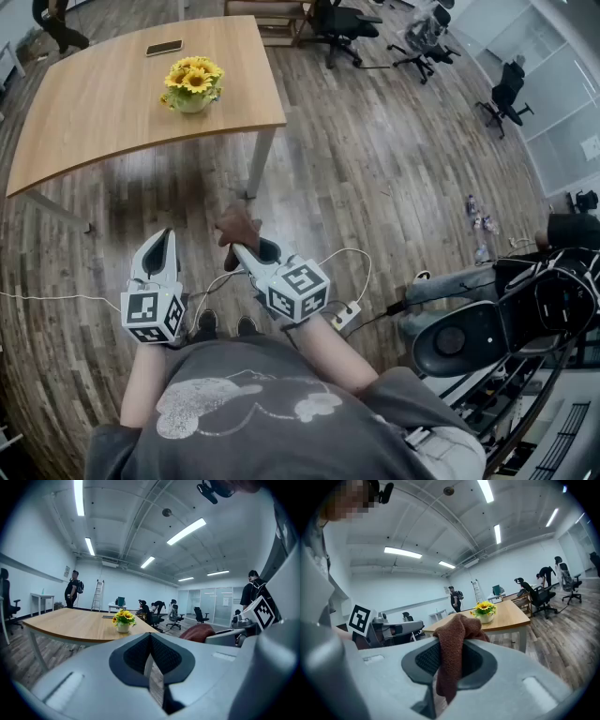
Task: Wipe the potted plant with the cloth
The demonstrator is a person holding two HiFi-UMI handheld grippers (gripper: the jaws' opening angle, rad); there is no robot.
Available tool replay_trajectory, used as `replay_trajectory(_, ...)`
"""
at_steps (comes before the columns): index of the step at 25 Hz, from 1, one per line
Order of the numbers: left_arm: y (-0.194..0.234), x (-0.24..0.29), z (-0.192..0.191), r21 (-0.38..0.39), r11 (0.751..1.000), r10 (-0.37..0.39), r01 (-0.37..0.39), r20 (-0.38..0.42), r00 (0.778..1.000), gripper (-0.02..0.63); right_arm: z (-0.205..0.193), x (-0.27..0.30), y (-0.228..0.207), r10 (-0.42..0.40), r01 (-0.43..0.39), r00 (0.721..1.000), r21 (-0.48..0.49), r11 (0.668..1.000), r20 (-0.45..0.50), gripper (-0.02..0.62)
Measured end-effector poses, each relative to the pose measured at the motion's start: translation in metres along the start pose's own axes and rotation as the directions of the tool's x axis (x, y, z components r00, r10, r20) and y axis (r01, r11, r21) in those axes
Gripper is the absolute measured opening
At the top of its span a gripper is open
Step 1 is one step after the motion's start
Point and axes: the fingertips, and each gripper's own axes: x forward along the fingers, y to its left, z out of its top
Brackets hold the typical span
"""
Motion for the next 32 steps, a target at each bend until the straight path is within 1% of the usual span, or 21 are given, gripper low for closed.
replay_trajectory(4, -0.008, -0.003, -0.004, -0.004, 1.000, -0.006, 0.006, -0.009, 1.000, 0.018, -0.005, -0.004, 0.004, 0.012, -0.012, 1.000, 0.001, 1.000, 0.001, 0.057)
replay_trajectory(8, -0.017, -0.019, -0.010, -0.011, 1.000, 0.006, -0.006, 0.011, 1.000, 0.018, -0.012, -0.018, 0.015, 0.036, -0.036, 0.999, -0.026, 0.999, 0.009, 0.057)
replay_trajectory(12, -0.027, -0.013, -0.012, -0.013, 1.000, 0.013, -0.013, 0.012, 1.000, 0.018, -0.013, -0.024, 0.005, 0.041, -0.040, 0.999, -0.024, 0.999, 0.007, 0.057)
replay_trajectory(17, -0.040, -0.028, -0.021, -0.019, 1.000, 0.020, -0.020, 0.025, 0.999, 0.018, -0.027, -0.038, 0.008, 0.055, -0.055, 0.998, -0.023, 0.998, 0.007, 0.057)
replay_trajectory(21, -0.036, -0.017, -0.017, -0.034, 0.999, 0.028, -0.028, 0.014, 1.000, 0.018, -0.022, -0.033, -0.003, 0.060, -0.060, 0.998, -0.003, 0.998, 0.010, 0.058)
replay_trajectory(26, -0.023, -0.001, -0.010, -0.055, 0.997, 0.054, -0.052, 0.033, 0.998, 0.018, -0.012, -0.028, -0.012, 0.073, -0.073, 0.997, -0.006, 0.997, 0.024, 0.060)
replay_trajectory(32, -0.011, 0.034, -0.001, -0.043, 0.999, 0.031, -0.028, 0.068, 0.997, 0.020, 0.000, -0.008, -0.043, 0.022, -0.022, 0.999, -0.004, 1.000, 0.027, 0.060)
